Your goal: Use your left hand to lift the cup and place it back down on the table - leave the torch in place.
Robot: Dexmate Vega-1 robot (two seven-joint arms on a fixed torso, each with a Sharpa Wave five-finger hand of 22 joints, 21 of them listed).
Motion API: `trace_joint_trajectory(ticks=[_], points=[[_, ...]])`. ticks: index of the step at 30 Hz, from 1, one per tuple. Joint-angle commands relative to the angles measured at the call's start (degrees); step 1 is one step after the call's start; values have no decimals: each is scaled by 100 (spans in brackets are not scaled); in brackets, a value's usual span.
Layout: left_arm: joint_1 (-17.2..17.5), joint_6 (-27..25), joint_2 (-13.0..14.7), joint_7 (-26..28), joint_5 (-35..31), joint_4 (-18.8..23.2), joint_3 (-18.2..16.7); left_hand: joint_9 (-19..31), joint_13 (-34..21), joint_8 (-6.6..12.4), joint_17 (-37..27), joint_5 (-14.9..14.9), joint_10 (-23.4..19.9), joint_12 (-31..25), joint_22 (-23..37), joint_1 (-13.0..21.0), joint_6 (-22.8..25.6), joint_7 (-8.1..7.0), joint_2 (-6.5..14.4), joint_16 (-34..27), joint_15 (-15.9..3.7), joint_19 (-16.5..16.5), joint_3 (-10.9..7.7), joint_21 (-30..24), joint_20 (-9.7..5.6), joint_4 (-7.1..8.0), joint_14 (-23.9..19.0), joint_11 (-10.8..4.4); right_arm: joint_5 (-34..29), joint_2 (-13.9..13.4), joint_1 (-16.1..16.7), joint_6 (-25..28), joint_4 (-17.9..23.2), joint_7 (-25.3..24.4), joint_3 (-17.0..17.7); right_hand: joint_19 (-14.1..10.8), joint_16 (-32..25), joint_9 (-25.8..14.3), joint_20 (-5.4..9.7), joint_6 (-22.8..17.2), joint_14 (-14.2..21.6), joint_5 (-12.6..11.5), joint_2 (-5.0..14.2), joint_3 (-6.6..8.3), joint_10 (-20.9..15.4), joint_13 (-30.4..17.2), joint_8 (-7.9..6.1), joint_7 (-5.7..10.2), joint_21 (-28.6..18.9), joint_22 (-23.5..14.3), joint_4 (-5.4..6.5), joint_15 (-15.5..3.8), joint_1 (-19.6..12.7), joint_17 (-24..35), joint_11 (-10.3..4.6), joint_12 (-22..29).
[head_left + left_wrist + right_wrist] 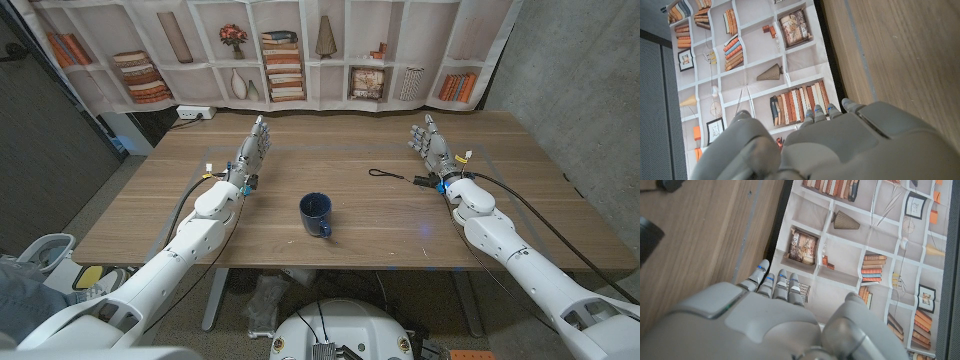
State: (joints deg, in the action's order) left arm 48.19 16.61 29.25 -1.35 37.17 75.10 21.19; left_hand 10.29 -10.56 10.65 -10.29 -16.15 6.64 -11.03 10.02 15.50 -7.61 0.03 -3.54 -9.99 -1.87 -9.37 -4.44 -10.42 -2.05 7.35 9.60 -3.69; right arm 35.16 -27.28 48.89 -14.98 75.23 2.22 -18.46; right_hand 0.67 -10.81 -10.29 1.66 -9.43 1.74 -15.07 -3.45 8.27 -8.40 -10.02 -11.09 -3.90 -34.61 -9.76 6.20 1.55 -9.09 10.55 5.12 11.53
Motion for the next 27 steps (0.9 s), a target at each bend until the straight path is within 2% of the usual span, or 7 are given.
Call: trace_joint_trajectory(ticks=[1, 7, 9, 16, 27], points=[[-12, -95, -6, 58, -35, 59, -4, 24, -16, 41, -15, -44, 42, -27, 30, 78, -50, 12, 16, -44, 9, -55, -1, -39, -291, 37, 43, 9, -513, 460, 123, 314, 61, 263, 537, -32, -36, -31, 197, -58, 42, -25, 7, 47, -74, -26, -40, 6, -20, -7, -11, 22, -63, 8, -3, 36], [-68, -157, 10, -99, 3, 6, 26, 24, -15, 50, -14, -62, 11, -42, 30, 103, -30, 12, 42, -64, 8, -24, -7, -59, -255, 22, 1, 15, -713, 635, 195, 414, 95, 328, 737, -45, -36, -31, 196, -54, 46, -26, 13, 48, -72, -27, -35, 0, -9, -8, -19, 18, -73, 7, -8, 34], [-124, -117, -45, -248, 78, -133, 30, 23, -15, 64, -11, -87, -72, -74, 30, 151, 9, 12, 86, -95, -15, 54, -21, -95, -132, -4, -90, -4, -723, 693, 208, 435, 85, 368, 801, -46, -36, -31, 197, -51, 45, -26, 15, 48, -67, -27, -32, -1, -5, -9, -21, 18, -75, 7, -4, 32], [-168, -125, -73, -343, 123, -206, 29, 22, -14, 84, -9, -109, -112, -86, 29, 203, 70, 31, 129, -101, -4, 113, -37, -117, -182, -31, -129, 13, -864, 753, 302, 485, 227, 378, 948, -52, -32, -31, 202, -40, 39, -25, 23, 47, -61, -27, -24, -1, 14, -10, -29, 19, -84, 6, -16, 28], [15, -250, 72, -408, 256, 115, -43, 22, -14, 88, -7, -126, -122, -86, 29, 252, 97, 47, 168, -97, -3, 105, -52, -111, -150, -56, -142, 26, -946, 764, 441, 443, 370, 451, 1044, -83, -37, -31, 202, -47, 58, -23, 32, 45, -77, -27, -22, 10, 44, -11, -48, 3, -104, 4, -14, 33]])
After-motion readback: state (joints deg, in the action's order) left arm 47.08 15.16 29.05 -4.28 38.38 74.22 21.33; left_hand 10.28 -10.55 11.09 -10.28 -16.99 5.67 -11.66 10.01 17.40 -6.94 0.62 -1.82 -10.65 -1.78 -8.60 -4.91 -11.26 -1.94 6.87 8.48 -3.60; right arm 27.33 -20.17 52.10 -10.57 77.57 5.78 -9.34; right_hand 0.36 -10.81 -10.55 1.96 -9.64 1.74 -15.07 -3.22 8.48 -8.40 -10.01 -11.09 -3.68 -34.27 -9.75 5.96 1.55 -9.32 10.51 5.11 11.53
